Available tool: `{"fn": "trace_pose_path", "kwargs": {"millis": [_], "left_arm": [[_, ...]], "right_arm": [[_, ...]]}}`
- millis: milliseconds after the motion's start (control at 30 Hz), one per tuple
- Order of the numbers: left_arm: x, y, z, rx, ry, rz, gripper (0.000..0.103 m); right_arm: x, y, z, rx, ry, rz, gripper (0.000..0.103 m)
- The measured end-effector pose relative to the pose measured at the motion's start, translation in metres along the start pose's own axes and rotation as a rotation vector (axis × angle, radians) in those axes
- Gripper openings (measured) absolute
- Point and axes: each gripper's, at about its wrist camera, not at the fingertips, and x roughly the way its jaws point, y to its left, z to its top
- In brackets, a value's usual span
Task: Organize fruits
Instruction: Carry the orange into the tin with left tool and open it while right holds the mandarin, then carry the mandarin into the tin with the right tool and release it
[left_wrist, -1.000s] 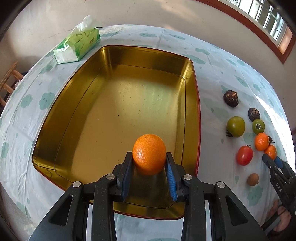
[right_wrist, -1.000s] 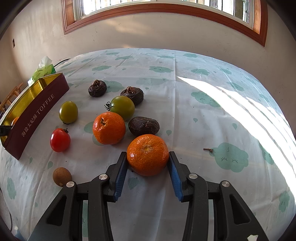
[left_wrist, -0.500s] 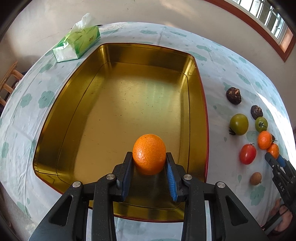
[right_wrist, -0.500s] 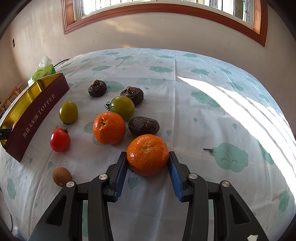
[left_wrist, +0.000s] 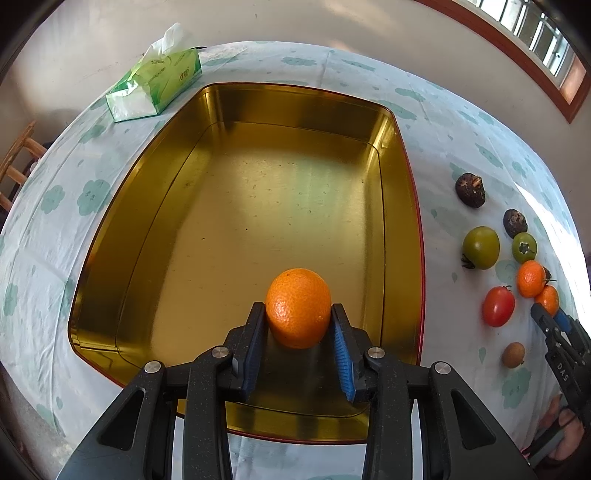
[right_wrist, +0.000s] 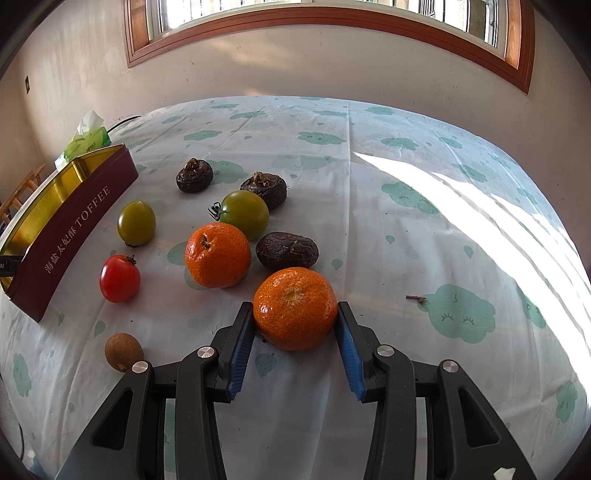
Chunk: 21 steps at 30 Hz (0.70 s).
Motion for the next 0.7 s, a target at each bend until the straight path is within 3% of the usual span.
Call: {"fn": "trace_pose_path", "kwargs": {"millis": [167,233,433,567,700], "left_arm": [[-0.004,0.007,0.000,-0.006,-0.012,0.010,0.045],[-0.008,0.010,0.000,-0.015,-0.020,0.000,0.054],[-0.020,0.017,-0.004,-0.013,-0.053,-0.003,0.056],[-0.036,0.025,-0.007,-0.006,-0.114,0.008,0.057],[-0.057,0.041,-0.007,-0.029,-0.196,0.039,0.068]], "right_arm": [[0.000,0.001,0.000,-0.001,0.000,-0.001,0.041],[0.000,0.001,0.000,0.000,-0.001,-0.001,0.040],[-0.001,0.001,0.000,-0.001,0.000,-0.004,0.039],[-0.011,0.000,0.002,0.016,-0.007,0.005,0.039],[-0.032,0.008,0.014,0.007,-0.045,0.029,0.039]]}}
